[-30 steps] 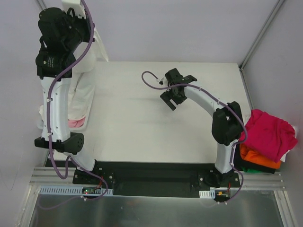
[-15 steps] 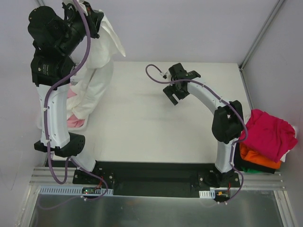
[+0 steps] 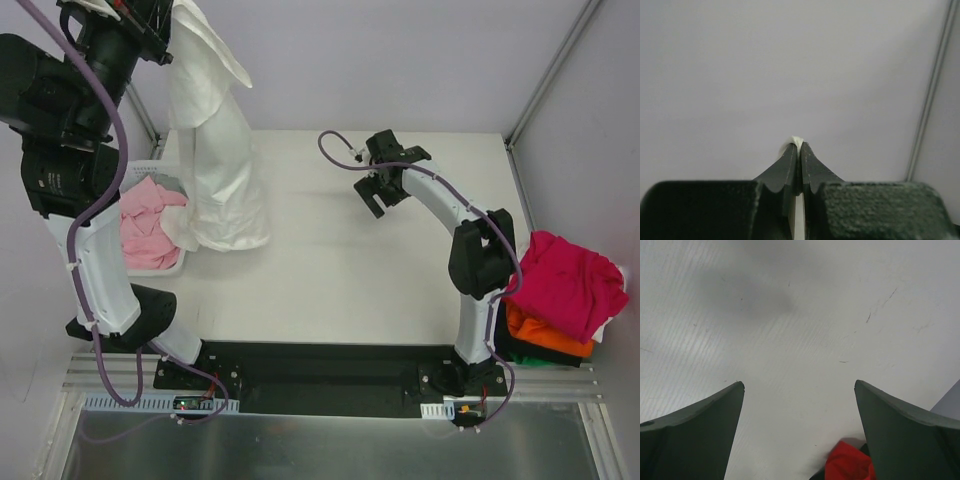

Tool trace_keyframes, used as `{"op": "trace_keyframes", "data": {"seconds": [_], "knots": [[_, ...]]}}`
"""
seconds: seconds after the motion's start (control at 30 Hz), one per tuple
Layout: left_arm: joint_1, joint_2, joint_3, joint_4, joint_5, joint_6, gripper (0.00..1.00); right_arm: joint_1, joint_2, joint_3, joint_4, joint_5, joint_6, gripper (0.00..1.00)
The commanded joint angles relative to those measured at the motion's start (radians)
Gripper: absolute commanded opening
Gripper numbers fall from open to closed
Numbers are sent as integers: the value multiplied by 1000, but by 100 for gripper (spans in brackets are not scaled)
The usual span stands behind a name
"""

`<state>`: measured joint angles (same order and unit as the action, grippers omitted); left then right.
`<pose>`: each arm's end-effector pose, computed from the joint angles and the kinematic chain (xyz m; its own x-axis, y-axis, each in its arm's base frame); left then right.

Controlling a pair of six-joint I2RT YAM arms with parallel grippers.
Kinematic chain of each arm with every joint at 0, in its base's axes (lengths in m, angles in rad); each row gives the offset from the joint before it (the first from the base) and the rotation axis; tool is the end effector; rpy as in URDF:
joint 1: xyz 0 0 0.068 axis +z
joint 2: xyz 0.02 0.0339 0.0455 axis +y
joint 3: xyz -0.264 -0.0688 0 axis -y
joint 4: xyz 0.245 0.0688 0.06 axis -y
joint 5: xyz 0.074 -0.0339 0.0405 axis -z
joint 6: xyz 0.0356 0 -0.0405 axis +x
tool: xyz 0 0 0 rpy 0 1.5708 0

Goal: Fold and stack the t-shirts
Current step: Move the tshirt to the center of the board

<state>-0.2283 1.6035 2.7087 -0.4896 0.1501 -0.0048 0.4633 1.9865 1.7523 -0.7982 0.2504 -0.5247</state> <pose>0.1684 -0.0446 0.6863 0.5608 -0.1352 -0.8168 0.3454 0.9348 0.0824 0.3926 0.1863 0.2634 -0.5048 -0.7947 -0.3372 -0.6611 0.6070 -0.4410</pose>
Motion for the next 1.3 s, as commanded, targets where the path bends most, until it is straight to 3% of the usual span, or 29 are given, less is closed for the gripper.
{"op": "trace_keyframes", "data": {"seconds": [0.0,0.1,0.33,0.73,1.27], "knots": [[-2,-60,66,94,172,-173,0,-15,14,38,-18,21,-1,96],[-3,-62,40,94,273,-247,0,-29,15,35,-19,12,15,96],[-2,-31,-32,109,282,-253,0,-41,-3,0,-19,-19,20,96],[-3,85,-248,140,168,-141,0,-60,-38,-48,-22,-31,22,96],[-3,256,-441,152,123,-80,2,-63,-55,-65,-55,-82,32,96]]}}
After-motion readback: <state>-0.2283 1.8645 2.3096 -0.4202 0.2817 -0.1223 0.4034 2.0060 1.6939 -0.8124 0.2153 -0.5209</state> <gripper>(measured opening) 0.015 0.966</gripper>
